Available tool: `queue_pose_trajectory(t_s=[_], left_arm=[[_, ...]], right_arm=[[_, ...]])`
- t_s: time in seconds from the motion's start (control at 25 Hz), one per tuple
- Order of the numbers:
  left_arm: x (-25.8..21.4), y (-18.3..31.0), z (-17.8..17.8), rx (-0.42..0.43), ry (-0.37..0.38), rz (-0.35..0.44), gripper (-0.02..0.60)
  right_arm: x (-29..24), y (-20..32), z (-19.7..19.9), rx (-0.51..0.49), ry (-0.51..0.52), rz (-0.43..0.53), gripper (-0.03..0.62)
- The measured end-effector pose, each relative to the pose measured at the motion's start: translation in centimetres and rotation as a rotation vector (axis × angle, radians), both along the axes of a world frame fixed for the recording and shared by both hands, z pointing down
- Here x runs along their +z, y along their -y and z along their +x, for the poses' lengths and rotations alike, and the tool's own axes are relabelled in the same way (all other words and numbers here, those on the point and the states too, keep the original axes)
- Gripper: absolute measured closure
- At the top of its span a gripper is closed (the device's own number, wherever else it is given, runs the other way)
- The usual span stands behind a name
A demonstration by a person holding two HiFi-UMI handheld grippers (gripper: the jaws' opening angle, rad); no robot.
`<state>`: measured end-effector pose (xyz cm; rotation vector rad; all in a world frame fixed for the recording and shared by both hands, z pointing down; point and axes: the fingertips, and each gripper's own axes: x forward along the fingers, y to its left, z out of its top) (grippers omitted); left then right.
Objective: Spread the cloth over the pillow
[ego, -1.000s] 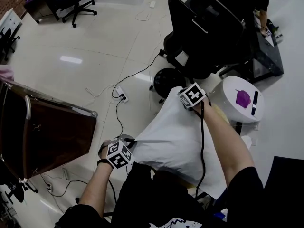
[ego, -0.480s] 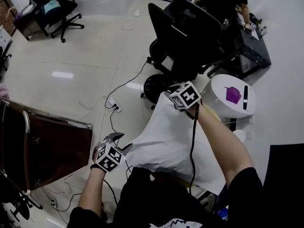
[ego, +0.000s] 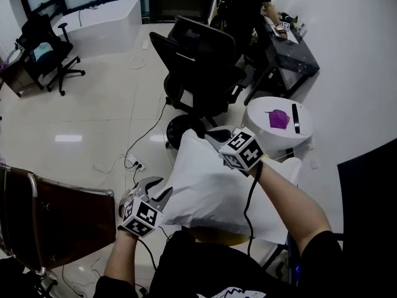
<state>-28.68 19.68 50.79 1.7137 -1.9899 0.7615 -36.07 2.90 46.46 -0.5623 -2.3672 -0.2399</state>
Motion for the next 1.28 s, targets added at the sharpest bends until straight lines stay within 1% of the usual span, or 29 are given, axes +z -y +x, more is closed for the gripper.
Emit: queue_pose_trajectory(t_s=[0.12, 0.28, 0.4, 0.6, 0.76, 0.88, 1.0, 1.2, 1.28], left_arm=[[-1.9, 1.8, 1.9, 0.017, 0.043, 0.031, 0.465], [-3.9, 3.8, 5.3, 0.036, 0.078, 0.061, 0.465], [-5.3, 5.2, 8.5, 0.055, 0.092, 0.094, 0.463], [-6.2, 7.1, 14.6, 0.106, 0.101, 0.1, 0.448], [-6.4, 8.5, 20.0, 0.193, 0.089, 0.111, 0.448], [-6.3, 9.1, 24.2, 0.24, 0.05, 0.123, 0.448], [-6.0, 8.9, 27.6, 0.276, 0.039, 0.119, 0.448], [-4.6, 8.0, 31.6, 0.315, 0.051, 0.068, 0.434], [-4.4, 7.8, 32.9, 0.331, 0.05, 0.059, 0.434]], right_arm=[[-2.4, 0.9, 4.6, 0.038, 0.061, -0.018, 0.586], [-5.1, 1.9, 12.0, 0.095, 0.129, -0.037, 0.586], [-6.4, 2.7, 17.8, 0.134, 0.173, -0.031, 0.586], [-5.7, 3.6, 28.0, 0.216, 0.185, -0.035, 0.586], [-4.1, 4.1, 34.7, 0.288, 0.178, -0.07, 0.586], [-3.2, 3.8, 39.1, 0.331, 0.184, -0.106, 0.586], [-2.6, 2.7, 42.7, 0.358, 0.181, -0.138, 0.586], [-0.6, 0.4, 47.2, 0.332, 0.153, -0.148, 0.586], [0.3, -0.1, 48.6, 0.333, 0.142, -0.157, 0.586]])
